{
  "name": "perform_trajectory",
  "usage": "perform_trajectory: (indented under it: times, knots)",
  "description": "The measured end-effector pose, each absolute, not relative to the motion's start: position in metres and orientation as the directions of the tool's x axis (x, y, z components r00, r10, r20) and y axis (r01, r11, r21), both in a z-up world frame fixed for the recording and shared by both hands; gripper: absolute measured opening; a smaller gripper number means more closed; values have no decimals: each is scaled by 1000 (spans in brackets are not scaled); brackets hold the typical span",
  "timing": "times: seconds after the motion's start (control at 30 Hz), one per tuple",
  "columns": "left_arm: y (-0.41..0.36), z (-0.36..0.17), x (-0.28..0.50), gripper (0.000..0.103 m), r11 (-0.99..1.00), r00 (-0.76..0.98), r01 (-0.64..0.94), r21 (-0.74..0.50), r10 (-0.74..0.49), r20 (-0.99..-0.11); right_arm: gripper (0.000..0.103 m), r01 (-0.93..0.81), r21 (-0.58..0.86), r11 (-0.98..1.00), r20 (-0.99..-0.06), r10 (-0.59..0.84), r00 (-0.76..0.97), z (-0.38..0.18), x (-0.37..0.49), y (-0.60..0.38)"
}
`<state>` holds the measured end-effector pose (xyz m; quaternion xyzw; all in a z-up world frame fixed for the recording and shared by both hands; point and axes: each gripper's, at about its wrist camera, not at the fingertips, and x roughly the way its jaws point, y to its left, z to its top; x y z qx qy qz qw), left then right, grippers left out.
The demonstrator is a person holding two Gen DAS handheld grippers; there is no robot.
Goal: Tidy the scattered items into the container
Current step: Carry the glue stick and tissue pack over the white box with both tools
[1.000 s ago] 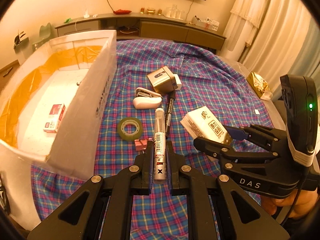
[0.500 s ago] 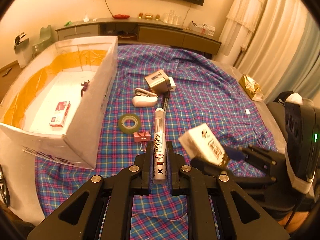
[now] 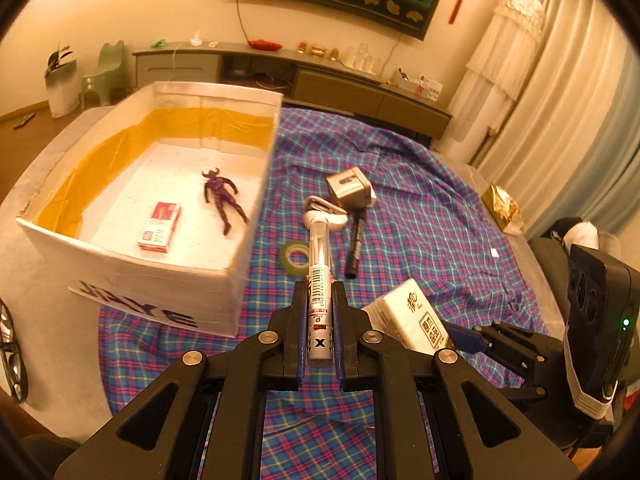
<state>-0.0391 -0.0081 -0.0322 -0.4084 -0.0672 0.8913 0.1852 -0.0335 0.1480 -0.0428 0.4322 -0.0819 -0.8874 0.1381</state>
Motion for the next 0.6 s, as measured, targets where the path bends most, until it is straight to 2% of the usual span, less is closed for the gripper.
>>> perform_trajectory:
  times: [0.6]
  knots:
    - [-71, -15, -57, 11, -920, -644, -189, -344, 381, -663, 53, 284, 199, -938, -717, -337, -610, 9, -52, 92]
